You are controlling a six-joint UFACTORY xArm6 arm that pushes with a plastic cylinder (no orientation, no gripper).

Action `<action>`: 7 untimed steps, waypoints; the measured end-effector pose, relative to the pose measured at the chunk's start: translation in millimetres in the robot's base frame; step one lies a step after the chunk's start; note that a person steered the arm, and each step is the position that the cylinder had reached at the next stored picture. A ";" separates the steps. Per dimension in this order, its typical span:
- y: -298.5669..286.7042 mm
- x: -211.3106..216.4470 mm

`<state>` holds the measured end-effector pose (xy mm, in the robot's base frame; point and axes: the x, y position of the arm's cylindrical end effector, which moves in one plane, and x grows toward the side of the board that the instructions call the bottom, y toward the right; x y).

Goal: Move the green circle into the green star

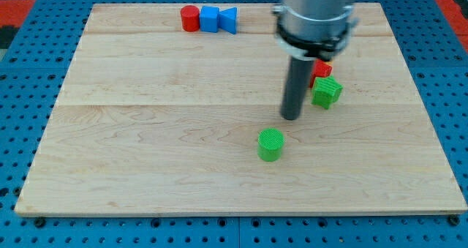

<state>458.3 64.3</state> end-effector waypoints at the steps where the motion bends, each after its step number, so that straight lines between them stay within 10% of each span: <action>1: -55.9 -9.7; 3: -100.7 102.5; 5: -0.1 102.8; 7: -30.6 102.9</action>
<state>561.3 33.7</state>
